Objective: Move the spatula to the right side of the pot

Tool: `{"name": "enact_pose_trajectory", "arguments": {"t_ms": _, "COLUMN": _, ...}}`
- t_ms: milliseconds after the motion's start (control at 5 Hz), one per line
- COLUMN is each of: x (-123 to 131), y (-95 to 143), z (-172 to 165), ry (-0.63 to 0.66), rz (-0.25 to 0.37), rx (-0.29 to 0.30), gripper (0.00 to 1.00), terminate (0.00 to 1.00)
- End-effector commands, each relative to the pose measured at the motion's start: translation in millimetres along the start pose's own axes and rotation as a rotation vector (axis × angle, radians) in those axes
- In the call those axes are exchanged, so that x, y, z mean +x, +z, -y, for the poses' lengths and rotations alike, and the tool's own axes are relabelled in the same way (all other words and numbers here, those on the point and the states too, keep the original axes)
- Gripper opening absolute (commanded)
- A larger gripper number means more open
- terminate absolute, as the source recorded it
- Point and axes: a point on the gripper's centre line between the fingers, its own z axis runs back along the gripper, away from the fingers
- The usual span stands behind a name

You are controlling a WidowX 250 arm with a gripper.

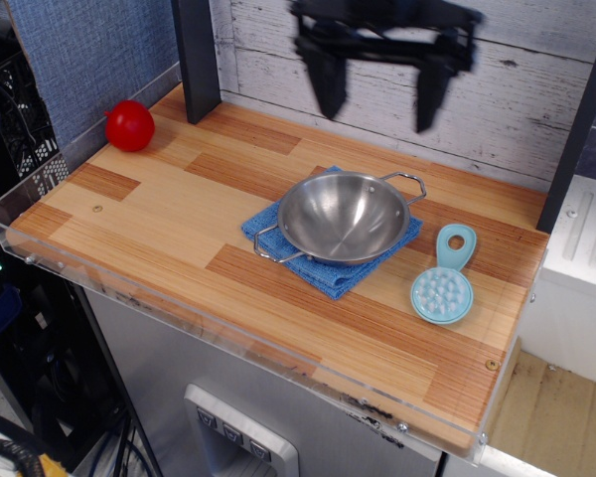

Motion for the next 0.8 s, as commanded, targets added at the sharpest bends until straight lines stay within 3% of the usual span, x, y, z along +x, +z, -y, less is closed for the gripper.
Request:
{"name": "enact_pose_trajectory", "arguments": {"t_ms": 0, "x": 4.9, "y": 21.3, "z": -22.5, "ry": -0.029, "rz": 0.005, "rx": 0.013, "gripper": 1.00, "terminate": 0.00}}
{"name": "enact_pose_trajectory", "arguments": {"t_ms": 200, "x": 6.6, "y": 16.8, "z": -28.3, "ry": -0.050, "rz": -0.073, "rx": 0.099, "gripper": 1.00, "terminate": 0.00}}
{"name": "enact_pose_trajectory", "arguments": {"t_ms": 400, "x": 6.6, "y": 16.8, "z": -28.3, "ry": -0.050, "rz": -0.073, "rx": 0.099, "gripper": 1.00, "terminate": 0.00}}
{"name": "enact_pose_trajectory", "arguments": {"t_ms": 600, "x": 6.6, "y": 16.8, "z": -28.3, "ry": -0.050, "rz": -0.073, "rx": 0.099, "gripper": 1.00, "terminate": 1.00}}
